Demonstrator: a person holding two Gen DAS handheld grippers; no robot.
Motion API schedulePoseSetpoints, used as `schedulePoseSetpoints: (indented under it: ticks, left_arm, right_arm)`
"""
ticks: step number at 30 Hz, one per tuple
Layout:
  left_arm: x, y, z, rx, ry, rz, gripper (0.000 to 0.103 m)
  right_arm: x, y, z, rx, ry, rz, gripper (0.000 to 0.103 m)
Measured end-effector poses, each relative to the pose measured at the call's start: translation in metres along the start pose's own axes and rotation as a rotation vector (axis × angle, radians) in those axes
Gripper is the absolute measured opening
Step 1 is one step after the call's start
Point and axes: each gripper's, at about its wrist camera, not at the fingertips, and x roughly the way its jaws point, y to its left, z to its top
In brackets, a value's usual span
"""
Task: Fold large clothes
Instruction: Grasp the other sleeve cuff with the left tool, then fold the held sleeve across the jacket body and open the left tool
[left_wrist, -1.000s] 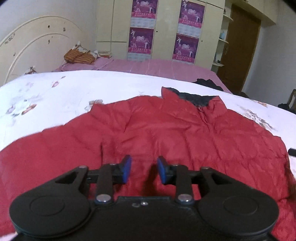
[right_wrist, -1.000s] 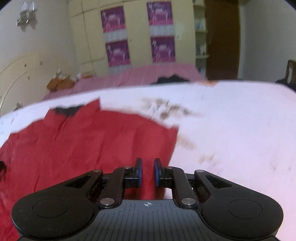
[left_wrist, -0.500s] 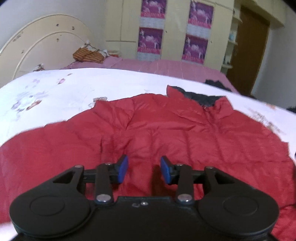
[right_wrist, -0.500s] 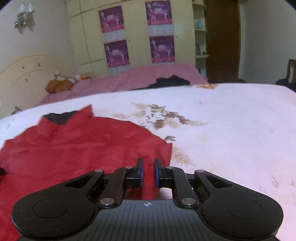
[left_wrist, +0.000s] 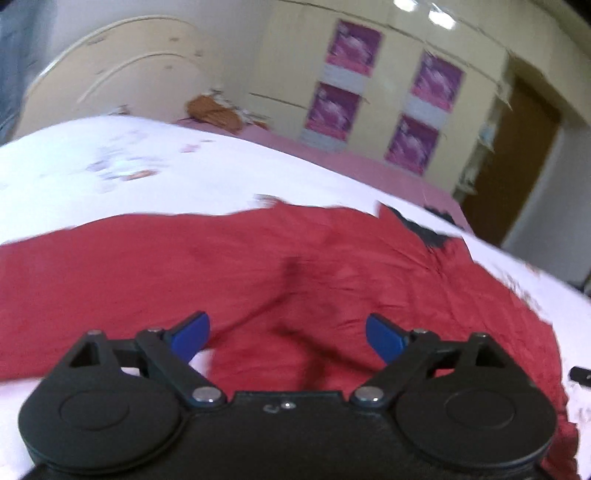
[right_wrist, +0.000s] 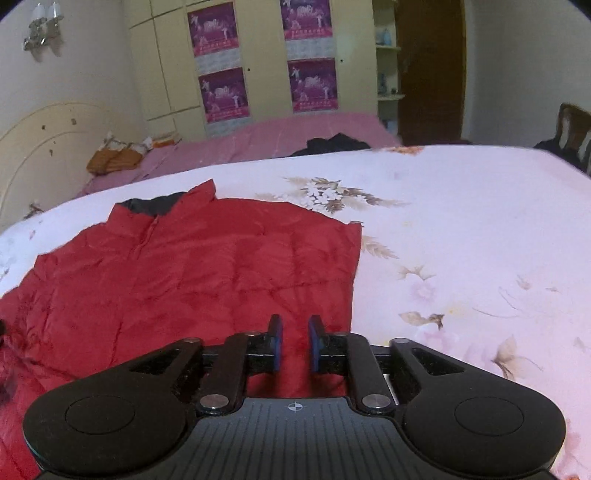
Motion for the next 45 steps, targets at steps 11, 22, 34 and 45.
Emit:
schedulePoseSetpoints:
  ticks: [11, 22, 34, 45]
  left_arm:
    - [-0.127, 0.208, -0.066, -0.649, -0.225, 0.203, 0.077]
    - [-0.116, 0.281, -0.059, -0.873, -0.334, 0.215, 0.006]
    - [-0.062, 0.103, 0.029, -0.275, -0.312, -0.040, 0.006]
    - [0.026, -0.068, 0.043, 0.112, -0.049, -0.268, 0.006]
  right_arm:
    - [-0.007, 0.074, -0.026, -0.035, 0.012, 0.070, 0.065]
    - [-0.006, 0.113, -0.010, -0.082, -0.026, 0.075, 0.065]
    - [0.015, 0.060, 0.001, 0.035, 0.000, -0.026, 0.065]
    - [0.018, 0.023, 0.007, 0.092, 0.000, 0.047, 0.065]
